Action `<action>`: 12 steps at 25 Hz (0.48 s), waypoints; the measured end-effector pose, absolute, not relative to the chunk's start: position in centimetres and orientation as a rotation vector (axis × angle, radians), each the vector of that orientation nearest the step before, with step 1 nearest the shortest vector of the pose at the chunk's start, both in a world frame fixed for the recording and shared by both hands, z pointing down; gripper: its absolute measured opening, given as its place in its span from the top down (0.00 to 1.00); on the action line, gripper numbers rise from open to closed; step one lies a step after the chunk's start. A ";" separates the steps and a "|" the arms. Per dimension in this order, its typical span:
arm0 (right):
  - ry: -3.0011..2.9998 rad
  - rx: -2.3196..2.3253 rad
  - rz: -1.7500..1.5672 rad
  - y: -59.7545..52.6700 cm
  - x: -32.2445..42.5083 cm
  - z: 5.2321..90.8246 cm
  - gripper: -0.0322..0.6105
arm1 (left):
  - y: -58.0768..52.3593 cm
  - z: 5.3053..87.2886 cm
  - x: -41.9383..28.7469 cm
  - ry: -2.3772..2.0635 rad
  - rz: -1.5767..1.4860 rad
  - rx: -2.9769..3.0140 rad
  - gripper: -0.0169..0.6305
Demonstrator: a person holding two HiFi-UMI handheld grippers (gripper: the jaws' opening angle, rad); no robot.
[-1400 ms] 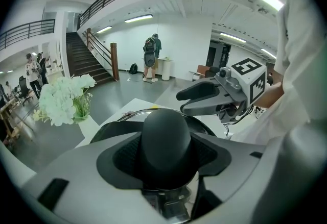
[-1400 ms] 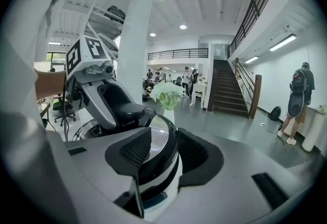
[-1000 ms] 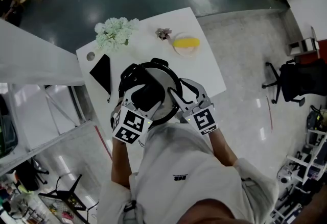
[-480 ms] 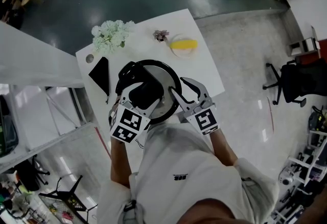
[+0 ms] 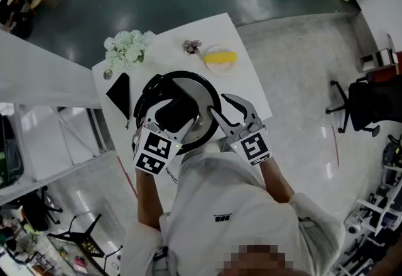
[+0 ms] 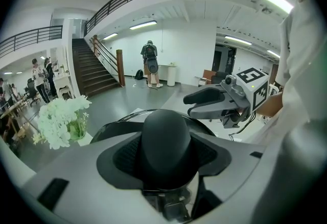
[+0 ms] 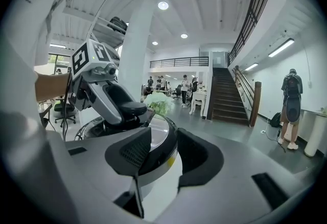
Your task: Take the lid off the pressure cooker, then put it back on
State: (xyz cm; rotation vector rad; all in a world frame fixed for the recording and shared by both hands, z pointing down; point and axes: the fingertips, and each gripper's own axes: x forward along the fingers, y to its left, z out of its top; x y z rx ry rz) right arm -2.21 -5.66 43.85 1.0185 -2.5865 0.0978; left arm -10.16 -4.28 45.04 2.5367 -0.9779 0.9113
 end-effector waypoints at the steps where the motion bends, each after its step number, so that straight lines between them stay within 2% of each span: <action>1: -2.588 1.018 0.099 -5.8 -1.7 43.8 0.70 | -4.4 44.9 -9.8 -0.985 0.911 2.536 0.53; 12: -2.595 1.038 0.096 -7.2 2.5 43.5 0.70 | -6.5 45.1 -5.4 -0.983 0.933 2.539 0.53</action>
